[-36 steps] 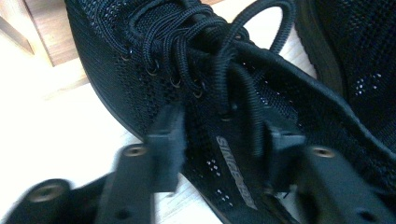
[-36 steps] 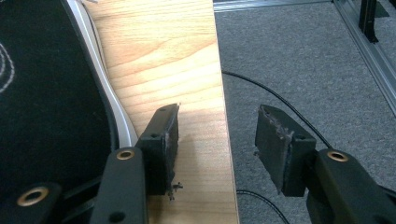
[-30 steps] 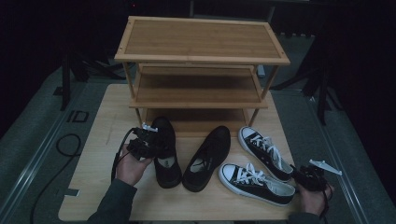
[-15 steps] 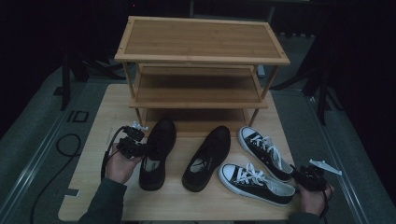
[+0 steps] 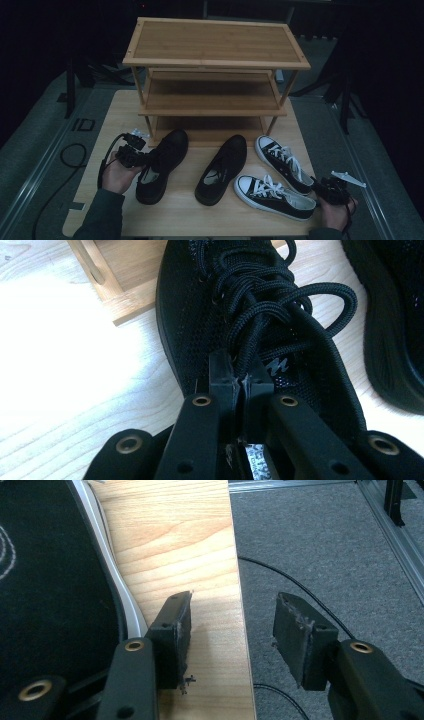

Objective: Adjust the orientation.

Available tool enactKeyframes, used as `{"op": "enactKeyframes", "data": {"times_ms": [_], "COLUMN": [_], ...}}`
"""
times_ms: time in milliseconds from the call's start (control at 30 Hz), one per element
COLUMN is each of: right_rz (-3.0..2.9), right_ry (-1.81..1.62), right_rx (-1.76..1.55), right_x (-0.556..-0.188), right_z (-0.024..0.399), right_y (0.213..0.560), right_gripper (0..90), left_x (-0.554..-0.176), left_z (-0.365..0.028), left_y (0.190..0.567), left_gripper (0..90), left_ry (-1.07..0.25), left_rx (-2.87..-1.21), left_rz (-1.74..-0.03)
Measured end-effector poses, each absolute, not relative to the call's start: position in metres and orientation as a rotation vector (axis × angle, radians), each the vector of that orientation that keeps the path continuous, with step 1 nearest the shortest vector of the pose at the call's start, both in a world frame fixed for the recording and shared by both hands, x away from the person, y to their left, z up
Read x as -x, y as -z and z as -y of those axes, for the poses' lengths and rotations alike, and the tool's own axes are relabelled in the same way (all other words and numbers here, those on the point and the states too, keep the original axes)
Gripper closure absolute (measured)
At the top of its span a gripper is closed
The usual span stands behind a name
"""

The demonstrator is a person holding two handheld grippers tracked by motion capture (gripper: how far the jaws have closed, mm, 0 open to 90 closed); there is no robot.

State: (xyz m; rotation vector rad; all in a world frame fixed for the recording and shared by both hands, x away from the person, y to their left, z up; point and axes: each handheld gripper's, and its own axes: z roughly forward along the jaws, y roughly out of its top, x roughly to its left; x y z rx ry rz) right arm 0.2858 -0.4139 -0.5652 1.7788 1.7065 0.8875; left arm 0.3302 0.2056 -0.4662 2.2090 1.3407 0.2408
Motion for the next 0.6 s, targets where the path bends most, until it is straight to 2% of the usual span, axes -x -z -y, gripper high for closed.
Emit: {"op": "enactKeyframes", "data": {"times_ms": [600], "right_rz": [-1.715], "right_ry": [-0.896], "right_rx": [-1.778], "right_x": [-0.286], "right_z": [0.414], "right_y": [0.565], "right_gripper": [49.9], "left_x": [-0.336], "left_z": [-0.223], "left_y": [0.462], "left_gripper": [87.1], "left_ry": [-0.265], "left_rx": [-2.265], "left_rz": [-1.318]}}
